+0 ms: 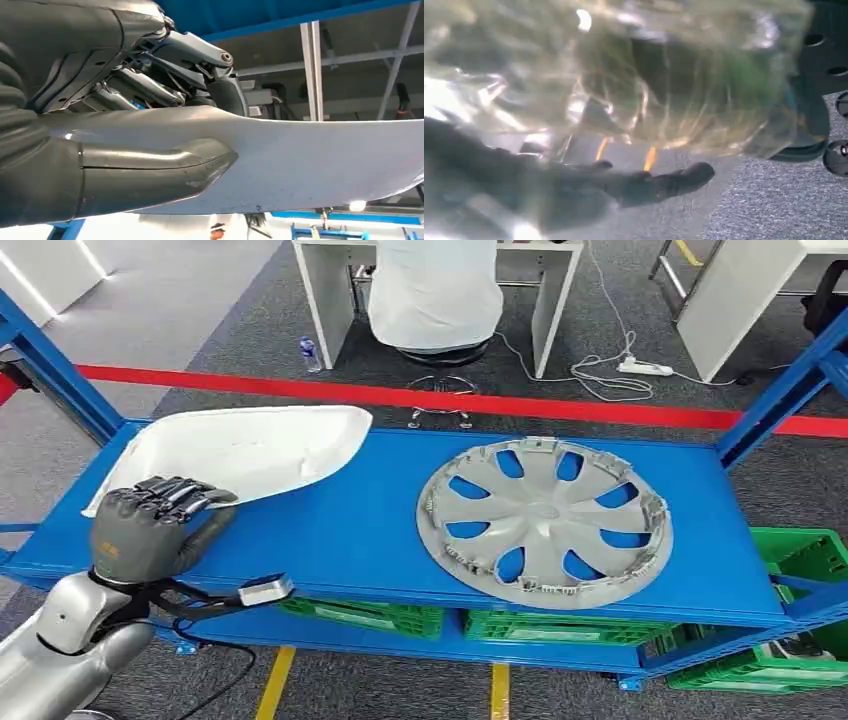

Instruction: Take the parts from the cabinet and place them on the table.

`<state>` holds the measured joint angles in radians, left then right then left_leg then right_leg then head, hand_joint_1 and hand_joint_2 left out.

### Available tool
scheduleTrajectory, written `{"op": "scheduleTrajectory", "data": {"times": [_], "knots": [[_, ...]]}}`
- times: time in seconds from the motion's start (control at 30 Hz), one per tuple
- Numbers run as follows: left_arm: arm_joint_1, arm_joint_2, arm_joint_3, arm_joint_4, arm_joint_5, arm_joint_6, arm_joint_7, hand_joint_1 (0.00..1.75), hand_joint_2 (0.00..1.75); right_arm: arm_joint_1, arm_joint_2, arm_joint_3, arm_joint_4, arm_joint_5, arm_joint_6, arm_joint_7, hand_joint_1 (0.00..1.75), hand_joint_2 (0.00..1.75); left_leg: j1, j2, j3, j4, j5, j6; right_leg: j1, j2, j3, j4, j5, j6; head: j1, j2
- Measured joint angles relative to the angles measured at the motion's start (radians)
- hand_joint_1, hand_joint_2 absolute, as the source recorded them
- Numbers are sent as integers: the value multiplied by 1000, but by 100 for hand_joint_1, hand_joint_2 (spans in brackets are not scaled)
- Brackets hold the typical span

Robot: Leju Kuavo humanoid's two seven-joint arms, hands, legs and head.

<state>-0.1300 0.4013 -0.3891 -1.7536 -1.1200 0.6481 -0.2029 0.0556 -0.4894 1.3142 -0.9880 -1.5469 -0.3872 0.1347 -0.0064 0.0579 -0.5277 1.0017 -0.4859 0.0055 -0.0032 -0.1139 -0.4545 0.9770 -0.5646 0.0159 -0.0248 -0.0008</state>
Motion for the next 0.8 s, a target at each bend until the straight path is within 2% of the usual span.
{"op": "scheduleTrajectory", "data": {"times": [0.1,0.27,0.3,0.33,0.37,0.4,0.43,0.5,0.53,0.57,0.6,0.63,0.67,0.7,0.73,0.8], "knots": [[2,0,0,0,-2,0,9,175,175,0,0,0,0,0,0,0,0,0,0,0,0,0,0,0,0,0,0,0,0,0,0,0],[3,10,0,0,6,0,34,175,175,-2,4,0,1,0,0,0,0,0,-7,-1,-5,6,-4,9,-7,-7,11,-3,5,9,0,0],[2,14,-1,0,6,0,38,175,175,-3,4,0,1,0,0,0,0,0,-9,-5,-7,5,2,13,-6,-11,11,-4,11,15,-1,0],[2,19,-1,-1,7,0,45,175,175,-4,5,0,1,0,0,0,0,0,-4,-8,-3,-11,10,23,-5,-13,15,-4,10,20,-1,0],[2,21,-2,-2,8,0,50,175,175,-4,5,0,2,0,0,0,0,0,1,-8,3,-22,18,25,-8,30,3,7,-12,20,0,0],[-6,24,-4,-2,10,0,58,175,175,-3,5,0,2,0,1,0,0,0,3,-11,0,-26,22,31,-10,80,-19,50,-43,20,3,0],[-10,24,-5,-2,11,0,62,175,175,-3,5,0,3,0,2,0,0,0,4,-16,-5,-25,24,34,-11,101,-60,136,-85,22,5,0],[-8,24,-10,-2,13,0,66,175,175,-1,6,0,4,0,2,0,0,0,3,-25,-9,-24,26,33,-11,112,-141,291,-130,28,6,0],[-8,25,-12,-2,14,0,67,175,175,0,6,0,5,0,2,0,0,0,3,-29,-9,-23,26,32,-12,112,-163,321,-121,30,6,0],[-8,25,-15,-2,16,0,67,175,175,1,6,1,6,0,2,0,0,0,4,-34,-9,-21,26,31,-14,112,-162,300,-82,32,6,0],[-8,25,-18,-2,16,0,68,175,175,1,6,1,6,0,2,0,0,0,6,-38,-9,-18,25,30,-18,112,-145,248,-34,34,6,0],[-9,26,-21,-2,16,0,69,175,175,1,6,1,7,0,2,0,0,0,10,-41,-9,-12,23,25,-23,112,-109,152,28,37,6,0],[-9,26,-24,-2,16,0,74,175,175,1,6,1,7,0,2,0,0,0,12,-44,-9,-7,20,18,-27,112,-82,83,62,41,7,0],[-11,30,-27,-2,17,0,88,175,175,1,10,0,8,0,2,0,0,0,7,-50,-20,-1,19,4,-20,118,-55,66,45,46,11,0],[-13,33,-31,-2,17,0,94,175,175,0,10,-1,9,0,2,-8,0,0,7,-53,-24,8,23,-2,-21,123,-64,64,53,34,12,0],[-16,41,-35,-2,17,0,104,175,175,-2,11,-1,10,0,2,-12,0,0,7,-56,-38,14,31,-15,-19,122,-73,59,38,18,9,0]]}}
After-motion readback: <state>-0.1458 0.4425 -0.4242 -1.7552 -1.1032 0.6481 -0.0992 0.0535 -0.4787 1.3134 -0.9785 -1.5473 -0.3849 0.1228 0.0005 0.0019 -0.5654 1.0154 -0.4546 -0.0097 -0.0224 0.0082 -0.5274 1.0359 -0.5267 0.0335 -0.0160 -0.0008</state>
